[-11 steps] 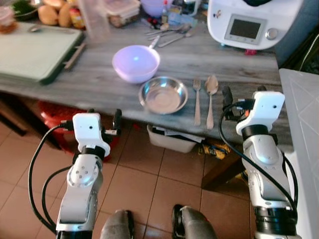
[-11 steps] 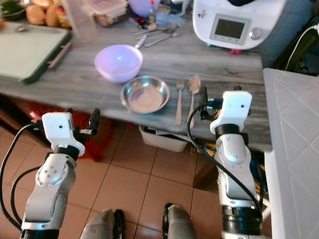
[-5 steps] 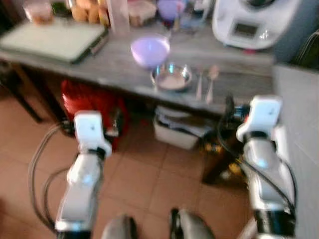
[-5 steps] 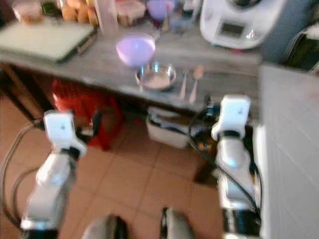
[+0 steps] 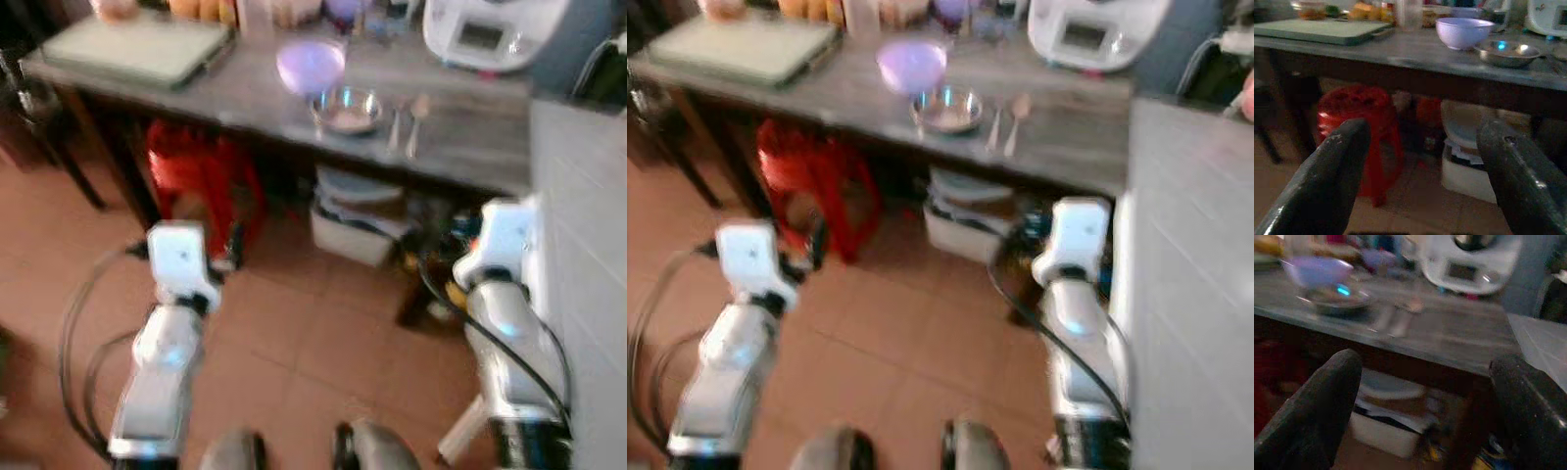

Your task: Setting the table

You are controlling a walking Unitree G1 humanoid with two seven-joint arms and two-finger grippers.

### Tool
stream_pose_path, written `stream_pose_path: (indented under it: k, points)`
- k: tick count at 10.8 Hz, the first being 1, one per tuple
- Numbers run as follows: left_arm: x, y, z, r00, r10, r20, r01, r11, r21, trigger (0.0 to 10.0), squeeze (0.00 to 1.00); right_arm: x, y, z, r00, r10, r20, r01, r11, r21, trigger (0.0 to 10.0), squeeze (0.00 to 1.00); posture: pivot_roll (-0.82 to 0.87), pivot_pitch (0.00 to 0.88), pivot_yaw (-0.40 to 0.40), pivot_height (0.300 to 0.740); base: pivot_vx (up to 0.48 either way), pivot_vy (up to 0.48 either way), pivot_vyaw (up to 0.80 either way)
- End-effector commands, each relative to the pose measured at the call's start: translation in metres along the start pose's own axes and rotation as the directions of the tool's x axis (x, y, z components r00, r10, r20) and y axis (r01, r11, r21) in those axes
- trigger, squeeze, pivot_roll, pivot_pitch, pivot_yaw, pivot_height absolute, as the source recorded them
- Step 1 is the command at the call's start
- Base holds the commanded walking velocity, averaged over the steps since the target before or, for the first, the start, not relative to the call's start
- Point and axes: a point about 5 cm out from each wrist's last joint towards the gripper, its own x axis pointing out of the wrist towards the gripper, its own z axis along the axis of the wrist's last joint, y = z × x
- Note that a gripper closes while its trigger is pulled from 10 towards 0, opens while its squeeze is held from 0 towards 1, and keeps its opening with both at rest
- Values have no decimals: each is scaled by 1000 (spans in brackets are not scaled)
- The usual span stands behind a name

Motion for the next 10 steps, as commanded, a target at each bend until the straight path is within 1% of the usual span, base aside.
stream_pose_path:
  k: [1, 3, 4, 5, 6, 8, 9, 10]
  points:
    - [-1, -2, 1, 1000, -9, 3, 9, 1000, -1, 10000, 0, 1, -1, 5, 1000, 5, 21, -6, 1000, 18, 10000, 0, -34, 123, 3, 740, 0, 0, 0]
    - [-1, -3, 1, 1000, -14, 3, 14, 1000, 0, 10000, 0, 0, 0, 4, 1000, 20, 10, -21, 999, 46, 10000, 16, -33, 130, 3, 740, 0, 0, 0]
    - [-2, -2, 1, 1000, -26, 9, 25, 1000, 9, 10000, 0, 0, 1, 5, 1000, 25, 9, -26, 998, 62, 10000, 1000, -33, 130, 3, 740, 0, 0, 0]
    - [-4, 0, 0, 1000, -28, 4, 28, 999, 16, 10000, 0, -3, 3, 4, 999, 35, 9, -35, 997, 69, 10000, 1000, -35, 130, 0, 740, 0, 0, 0]
    - [-5, -1, 1, 999, -34, 8, 34, 999, 10, 10000, 0, -4, 5, 4, 999, 44, 4, -44, 997, 56, 10000, 1000, -37, 135, -4, 740, 0, 0, 0]
    - [-7, -4, 0, 999, -44, 1, 44, 999, -7, 10000, 0, -2, 1, 5, 999, 53, 4, -54, 996, 65, 10000, 988, -39, 147, -4, 740, 0, 0, -800]
    - [-8, -4, 0, 999, -48, -1, 48, 999, -6, 10000, 0, -2, 0, 6, 999, 47, 3, -47, 997, 54, 10000, 812, -38, 151, -3, 740, 0, 0, -800]
    - [-8, -2, 0, 999, -49, -2, 49, 999, -3, 10000, 0, -4, 2, 3, 999, 49, -9, -48, 997, 52, 10000, 0, -37, 152, -3, 740, 0, 0, -800]
